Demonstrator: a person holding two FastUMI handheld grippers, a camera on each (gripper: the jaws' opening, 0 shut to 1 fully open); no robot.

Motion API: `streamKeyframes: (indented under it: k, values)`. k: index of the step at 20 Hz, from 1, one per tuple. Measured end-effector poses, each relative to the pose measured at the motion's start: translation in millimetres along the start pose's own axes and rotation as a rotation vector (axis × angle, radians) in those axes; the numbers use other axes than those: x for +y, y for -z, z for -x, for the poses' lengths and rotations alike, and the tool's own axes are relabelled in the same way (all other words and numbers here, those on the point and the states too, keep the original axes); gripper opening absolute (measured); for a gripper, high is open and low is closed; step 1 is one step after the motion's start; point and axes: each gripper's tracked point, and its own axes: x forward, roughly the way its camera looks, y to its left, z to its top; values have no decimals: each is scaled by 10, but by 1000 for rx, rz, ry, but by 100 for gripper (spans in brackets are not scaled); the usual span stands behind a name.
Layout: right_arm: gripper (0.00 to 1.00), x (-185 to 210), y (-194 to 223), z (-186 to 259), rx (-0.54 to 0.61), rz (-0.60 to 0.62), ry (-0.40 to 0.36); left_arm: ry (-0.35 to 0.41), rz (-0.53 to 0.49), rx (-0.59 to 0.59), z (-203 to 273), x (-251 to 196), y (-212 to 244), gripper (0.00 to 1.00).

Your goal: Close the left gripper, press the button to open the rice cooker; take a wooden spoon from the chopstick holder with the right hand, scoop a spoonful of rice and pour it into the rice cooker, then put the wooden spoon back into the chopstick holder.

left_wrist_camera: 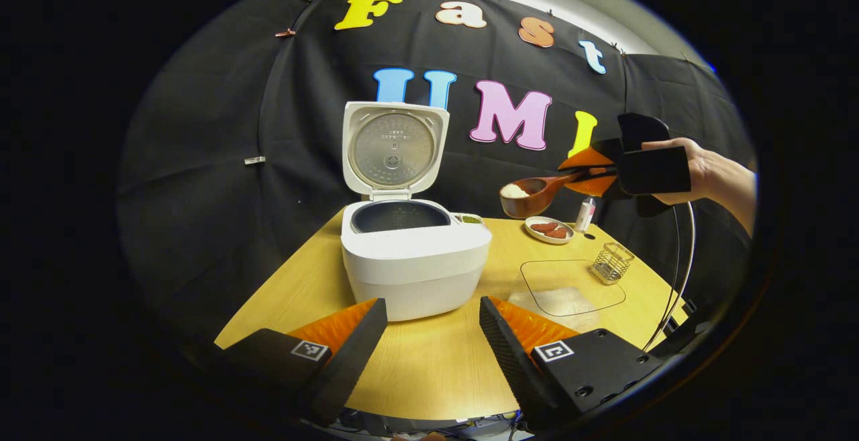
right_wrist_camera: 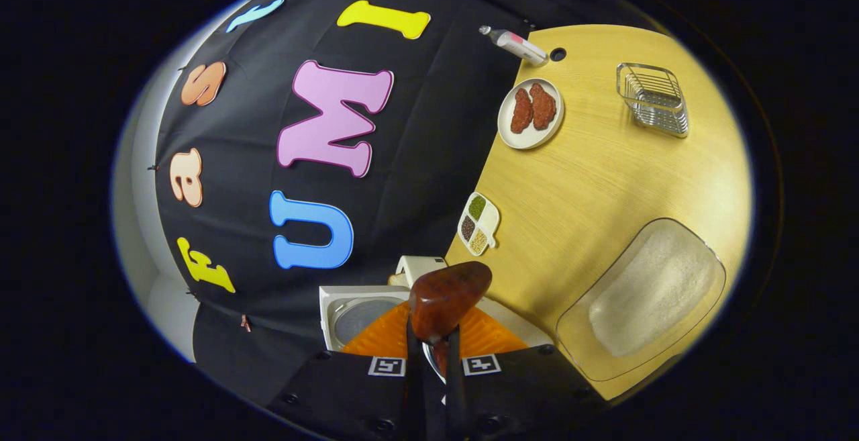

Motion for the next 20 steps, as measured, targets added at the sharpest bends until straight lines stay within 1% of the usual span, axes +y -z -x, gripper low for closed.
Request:
streamKeyframes:
  k: [6, 8, 12, 17, 18, 20]
  values:
    - [16, 421, 267, -397, 26, -5, -40, -48, 26, -3, -24, 248, -20, 95]
    - [16, 560, 391, -537, 34, 27, -51, -67, 39, -2, -36, 337, -37, 96]
    - [16, 770, 680, -866, 46, 141, -66, -106, 79, 1, -63, 550, -27, 96]
    - [16, 830, 1134, -1175, 69, 269, -70, -159, 131, 10, -76, 802, -21, 96]
    - [16, 812, 1229, -1206, 79, 321, -72, -168, 156, 5, -64, 850, -51, 96]
    - [16, 745, 1409, -1267, 85, 461, -72, -184, 210, -2, -43, 928, -59, 96]
